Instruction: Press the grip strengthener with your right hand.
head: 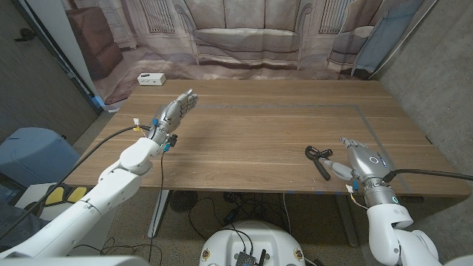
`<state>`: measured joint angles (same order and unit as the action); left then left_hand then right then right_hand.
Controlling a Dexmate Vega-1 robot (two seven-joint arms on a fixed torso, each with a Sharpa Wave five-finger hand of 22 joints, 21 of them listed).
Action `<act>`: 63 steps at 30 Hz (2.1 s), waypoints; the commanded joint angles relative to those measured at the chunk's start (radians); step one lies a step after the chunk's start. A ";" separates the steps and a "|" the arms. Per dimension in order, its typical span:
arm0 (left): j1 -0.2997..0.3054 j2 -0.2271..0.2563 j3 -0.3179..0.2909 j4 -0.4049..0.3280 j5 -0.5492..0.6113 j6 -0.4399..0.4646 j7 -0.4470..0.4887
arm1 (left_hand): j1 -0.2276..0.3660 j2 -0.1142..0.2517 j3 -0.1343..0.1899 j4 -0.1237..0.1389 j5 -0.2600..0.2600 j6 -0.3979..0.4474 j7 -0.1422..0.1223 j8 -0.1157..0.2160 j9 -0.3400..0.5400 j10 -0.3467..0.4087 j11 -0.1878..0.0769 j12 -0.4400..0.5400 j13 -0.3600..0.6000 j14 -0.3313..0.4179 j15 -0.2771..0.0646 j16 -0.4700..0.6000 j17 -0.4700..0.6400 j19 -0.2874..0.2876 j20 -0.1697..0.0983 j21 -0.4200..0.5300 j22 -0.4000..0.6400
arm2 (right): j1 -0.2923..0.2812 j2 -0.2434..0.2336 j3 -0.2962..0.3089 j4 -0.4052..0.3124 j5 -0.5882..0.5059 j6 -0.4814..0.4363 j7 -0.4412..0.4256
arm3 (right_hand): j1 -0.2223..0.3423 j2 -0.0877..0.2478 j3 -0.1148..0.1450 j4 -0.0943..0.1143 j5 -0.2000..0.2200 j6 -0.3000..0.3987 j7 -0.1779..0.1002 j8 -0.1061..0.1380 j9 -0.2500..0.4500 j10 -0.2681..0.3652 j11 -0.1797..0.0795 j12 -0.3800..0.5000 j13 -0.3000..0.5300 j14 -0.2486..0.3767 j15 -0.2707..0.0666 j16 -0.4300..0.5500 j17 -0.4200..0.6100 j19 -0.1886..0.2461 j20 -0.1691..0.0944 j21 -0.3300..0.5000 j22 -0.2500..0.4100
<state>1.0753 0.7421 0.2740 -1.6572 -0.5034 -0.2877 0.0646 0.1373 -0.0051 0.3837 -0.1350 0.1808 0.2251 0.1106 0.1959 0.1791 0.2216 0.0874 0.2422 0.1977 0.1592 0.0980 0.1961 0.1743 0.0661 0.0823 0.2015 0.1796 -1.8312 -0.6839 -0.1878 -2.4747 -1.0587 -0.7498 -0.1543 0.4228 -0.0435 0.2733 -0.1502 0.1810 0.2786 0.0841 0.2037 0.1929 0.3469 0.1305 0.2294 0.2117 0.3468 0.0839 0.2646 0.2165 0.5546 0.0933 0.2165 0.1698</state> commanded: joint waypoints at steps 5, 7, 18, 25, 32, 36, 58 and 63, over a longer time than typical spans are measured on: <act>0.016 0.005 -0.007 -0.006 -0.003 -0.009 0.000 | 0.009 0.002 0.006 -0.002 0.000 0.009 -0.001 -0.001 0.002 0.010 -0.004 -0.006 0.002 0.008 -0.003 -0.004 0.005 0.002 0.014 -0.001 0.001 | 0.059 -0.065 -0.084 -0.027 -0.015 -0.133 0.089 | -0.001 -0.012 -0.008 0.000 0.002 0.018 0.017 0.009 0.006 0.026 0.000 0.008 0.003 0.031 0.001 0.016 0.003 0.031 0.002 0.008 0.005; 0.016 0.004 -0.007 -0.005 -0.003 -0.010 -0.001 | 0.010 0.002 0.007 -0.002 0.000 0.009 -0.001 -0.001 0.002 0.011 -0.004 -0.006 0.002 0.008 -0.003 -0.004 0.005 0.002 0.014 -0.001 0.001 | 0.068 -0.072 -0.096 -0.027 -0.016 -0.146 0.099 | 0.001 -0.014 -0.009 -0.001 0.002 0.016 0.020 0.007 0.006 0.026 0.001 0.008 0.003 0.032 0.001 0.015 0.003 0.032 0.002 0.007 0.005; 0.024 0.003 -0.007 -0.013 0.001 -0.010 0.005 | 0.010 0.004 0.007 -0.002 0.000 0.009 -0.002 -0.002 0.002 0.008 -0.003 -0.008 0.002 0.009 -0.002 -0.004 0.005 0.002 0.014 -0.001 0.001 | 0.152 -0.128 -0.180 -0.029 -0.067 -0.248 0.222 | 0.003 -0.021 -0.011 -0.002 0.004 0.009 0.024 0.004 0.006 0.027 0.000 0.006 0.003 0.031 0.009 0.013 0.002 0.034 0.008 0.005 0.005; 0.029 0.003 -0.010 -0.016 0.002 -0.012 0.011 | 0.011 0.004 0.008 -0.002 0.000 0.009 -0.001 -0.002 0.002 0.009 -0.003 -0.008 0.002 0.009 -0.002 -0.005 0.005 0.002 0.014 -0.001 0.001 | 0.210 -0.150 -0.238 -0.023 -0.120 -0.304 0.301 | 0.002 -0.026 -0.014 -0.001 0.004 0.008 0.024 0.004 0.006 0.022 0.001 0.002 0.003 0.029 0.015 0.010 0.001 0.032 0.011 0.003 0.005; 0.032 0.000 -0.013 -0.015 -0.001 -0.015 0.013 | 0.012 0.005 0.008 -0.002 0.000 0.008 -0.002 -0.003 0.002 0.009 -0.003 -0.009 0.002 0.009 -0.002 -0.005 0.005 0.001 0.015 -0.002 0.001 | 0.257 -0.158 -0.274 -0.003 -0.141 -0.325 0.346 | -0.003 -0.033 -0.019 0.001 0.005 0.014 0.028 0.006 0.006 0.029 0.002 0.003 0.003 0.039 0.018 0.012 0.001 0.037 0.016 0.002 0.005; 0.032 0.000 -0.013 -0.013 -0.002 -0.014 0.011 | 0.013 0.006 0.008 -0.002 -0.001 0.008 -0.001 -0.003 0.002 0.010 -0.003 -0.009 0.002 0.009 -0.002 -0.005 0.005 0.001 0.015 -0.002 0.001 | 0.284 -0.164 -0.293 0.003 -0.166 -0.339 0.389 | -0.005 -0.036 -0.021 0.001 0.005 0.011 0.029 0.005 0.006 0.030 0.002 0.003 0.003 0.040 0.018 0.012 0.001 0.038 0.017 0.002 0.005; 0.030 -0.002 -0.008 -0.009 -0.008 -0.012 0.005 | 0.014 0.007 0.009 -0.002 -0.001 -0.004 0.001 -0.009 0.002 0.010 -0.002 -0.012 0.002 0.011 -0.003 -0.005 0.005 0.001 0.016 -0.002 0.001 | 0.378 -0.146 -0.351 0.054 -0.284 -0.375 0.600 | 0.008 -0.055 -0.027 -0.003 0.012 0.026 0.046 0.008 0.006 0.025 0.013 -0.009 0.001 0.059 0.050 0.008 -0.004 0.059 0.042 0.000 0.005; 0.034 0.000 -0.011 -0.012 -0.007 -0.010 0.009 | 0.015 0.008 0.009 -0.002 -0.001 -0.008 0.001 -0.010 0.002 0.009 -0.004 -0.013 0.002 0.010 -0.002 -0.006 0.005 0.001 0.016 -0.002 0.001 | 0.398 -0.125 -0.356 0.079 -0.358 -0.357 0.684 | 0.011 -0.057 -0.027 -0.004 0.013 0.026 0.046 0.007 0.006 0.017 0.015 -0.013 0.001 0.054 0.049 0.005 -0.005 0.057 0.043 -0.002 0.005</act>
<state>1.1013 0.7395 0.2650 -1.6621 -0.5094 -0.3026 0.0672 0.1425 0.0001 0.3869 -0.1382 0.1809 0.2212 0.1144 0.1883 0.1791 0.2269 0.0820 0.2319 0.1976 0.1626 0.0945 0.1923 0.1743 0.0664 0.0929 0.2015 0.1793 -1.4776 -0.8342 -0.5197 -2.4336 -1.3052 -1.1137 0.3895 0.4281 -0.0933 0.2485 -0.1502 0.1855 0.3055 0.1216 0.2075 0.1929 0.3713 0.1415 0.2222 0.2099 0.4016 0.1254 0.2726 0.2090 0.6131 0.1305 0.2166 0.1699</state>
